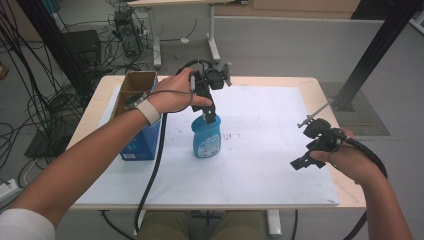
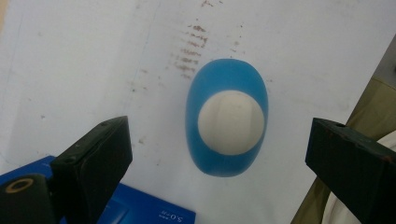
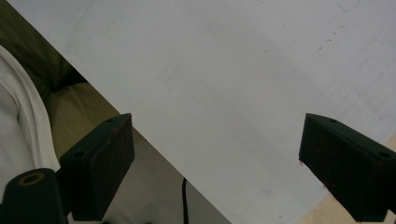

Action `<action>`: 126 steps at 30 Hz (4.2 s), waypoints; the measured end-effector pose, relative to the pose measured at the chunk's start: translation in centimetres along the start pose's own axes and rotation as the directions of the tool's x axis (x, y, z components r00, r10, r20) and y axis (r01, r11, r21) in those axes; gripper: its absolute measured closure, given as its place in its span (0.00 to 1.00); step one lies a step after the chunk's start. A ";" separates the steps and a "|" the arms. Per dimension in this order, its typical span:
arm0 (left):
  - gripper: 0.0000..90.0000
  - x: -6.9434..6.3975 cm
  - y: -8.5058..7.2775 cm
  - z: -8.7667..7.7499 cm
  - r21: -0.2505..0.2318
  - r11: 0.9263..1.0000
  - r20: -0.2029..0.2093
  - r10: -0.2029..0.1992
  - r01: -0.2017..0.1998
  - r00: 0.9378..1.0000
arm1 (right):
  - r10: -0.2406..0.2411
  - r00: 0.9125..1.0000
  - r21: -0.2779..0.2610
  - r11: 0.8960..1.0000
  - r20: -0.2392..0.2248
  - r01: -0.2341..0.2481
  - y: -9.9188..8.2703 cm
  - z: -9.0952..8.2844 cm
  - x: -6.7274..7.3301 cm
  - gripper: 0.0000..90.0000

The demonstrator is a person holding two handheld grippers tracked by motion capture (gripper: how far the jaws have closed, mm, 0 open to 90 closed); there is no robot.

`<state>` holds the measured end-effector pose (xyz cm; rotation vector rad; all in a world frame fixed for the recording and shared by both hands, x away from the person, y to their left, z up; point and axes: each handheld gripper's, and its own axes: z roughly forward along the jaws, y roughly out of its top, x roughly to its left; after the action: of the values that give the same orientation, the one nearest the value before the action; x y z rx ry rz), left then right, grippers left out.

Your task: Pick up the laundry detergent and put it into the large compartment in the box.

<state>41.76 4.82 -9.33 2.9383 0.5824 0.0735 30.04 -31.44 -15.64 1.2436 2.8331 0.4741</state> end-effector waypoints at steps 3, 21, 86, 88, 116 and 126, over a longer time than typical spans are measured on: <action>0.08 -0.1 0.1 0.2 0.001 1.000 -0.003 0.002 -0.002 1.000 | 0.001 1.000 -0.001 1.000 0.000 -0.001 0.0 0.0 0.0 0.12; 0.09 -0.6 0.4 1.4 0.010 1.000 -0.009 0.013 -0.013 1.000 | 0.002 1.000 0.002 1.000 -0.002 -0.002 -0.1 0.1 -0.1 0.12; 0.09 -0.6 0.4 1.9 0.012 1.000 -0.025 0.002 -0.002 1.000 | 0.002 1.000 -0.001 1.000 -0.002 -0.002 -0.2 0.1 -0.1 0.12; 0.09 -0.6 0.4 1.9 0.012 1.000 -0.024 0.002 -0.002 1.000 | 0.003 1.000 -0.002 1.000 -0.003 -0.003 -0.2 0.1 -0.2 0.12; 0.09 -0.7 0.3 2.2 0.014 1.000 -0.030 0.001 0.000 1.000 | 0.004 1.000 0.000 1.000 -0.001 -0.004 -0.3 0.1 -0.2 0.12; 0.09 -0.7 0.3 2.2 0.014 1.000 -0.029 -0.001 0.002 1.000 | 0.004 1.000 -0.001 1.000 -0.001 -0.004 -0.3 0.1 -0.2 0.12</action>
<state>41.35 3.96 -11.49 2.9547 0.5915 0.1132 29.96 -31.74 -15.87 1.2494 2.8318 0.4761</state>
